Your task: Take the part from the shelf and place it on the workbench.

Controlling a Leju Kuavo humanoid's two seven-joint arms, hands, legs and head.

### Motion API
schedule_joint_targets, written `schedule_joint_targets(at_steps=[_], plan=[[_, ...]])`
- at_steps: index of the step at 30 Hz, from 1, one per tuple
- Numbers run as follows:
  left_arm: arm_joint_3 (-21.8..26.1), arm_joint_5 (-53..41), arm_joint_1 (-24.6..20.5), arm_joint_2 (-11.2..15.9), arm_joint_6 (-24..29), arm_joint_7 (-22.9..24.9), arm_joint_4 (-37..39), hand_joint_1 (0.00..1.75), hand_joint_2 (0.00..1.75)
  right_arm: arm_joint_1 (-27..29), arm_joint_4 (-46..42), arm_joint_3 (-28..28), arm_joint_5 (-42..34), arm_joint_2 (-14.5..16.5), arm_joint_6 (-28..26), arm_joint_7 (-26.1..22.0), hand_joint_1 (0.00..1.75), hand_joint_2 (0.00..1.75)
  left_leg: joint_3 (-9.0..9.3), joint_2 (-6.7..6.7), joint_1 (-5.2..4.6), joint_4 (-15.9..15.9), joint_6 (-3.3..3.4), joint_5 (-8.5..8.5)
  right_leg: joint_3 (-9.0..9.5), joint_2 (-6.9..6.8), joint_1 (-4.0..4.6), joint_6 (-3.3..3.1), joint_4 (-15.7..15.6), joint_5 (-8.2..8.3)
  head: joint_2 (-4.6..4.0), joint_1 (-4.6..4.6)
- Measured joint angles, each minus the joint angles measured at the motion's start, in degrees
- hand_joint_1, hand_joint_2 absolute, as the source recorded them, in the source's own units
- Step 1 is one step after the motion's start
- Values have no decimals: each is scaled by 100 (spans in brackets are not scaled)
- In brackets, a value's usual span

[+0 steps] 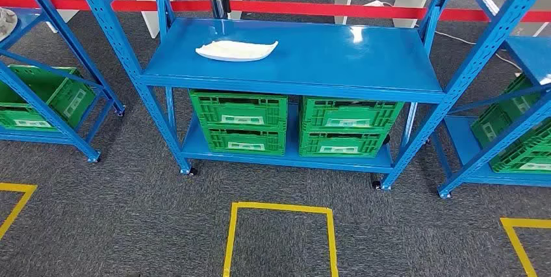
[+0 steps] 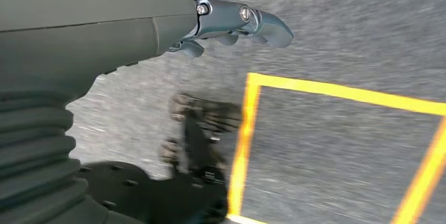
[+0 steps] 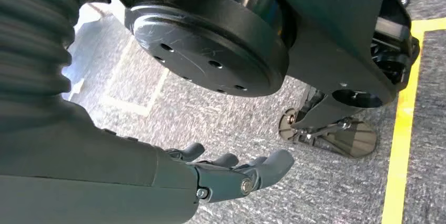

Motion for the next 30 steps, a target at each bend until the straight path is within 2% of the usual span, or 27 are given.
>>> schedule_joint_targets(at_steps=[6, 9, 11, 18, 30], plan=[[301, 19, -221, 8, -153, -629, -110, 0, 0, -113, 141, 343, -122, -19, 0, 30, 0, 0, 12, 2, 1, 1, -2, 3, -3, 0, 0, 0, 0, 1, 0, 0], [355, 61, -365, 9, -347, -1071, -537, 0, 0, -163, 201, 479, -174, -22, 0, 77, 0, 0, 23, -2, 1, 1, -2, 6, 4, -3, 1, 0, 2, 2, 0, 0], [355, 93, -400, 6, -436, -1196, -915, 0, 0, -170, 214, 523, -186, -24, 0, 87, 0, 0, 27, -3, 2, 0, -2, 6, 9, -2, 2, 0, 3, 2, 0, 0], [139, 192, -309, -7, -510, -1136, -2310, 0, 0, -170, 257, 607, -257, -25, 0, 87, 0, 0, 27, -7, 3, 0, -2, 6, 7, -3, 3, -1, 3, 1, 0, 0], [-963, 152, -87, 62, -518, -889, -4811, 0, 0, -176, 293, 652, -276, -25, 0, 90, 0, 0, 25, -8, 3, 0, -2, 6, 8, -4, 3, 0, 3, 1, 0, 1]])
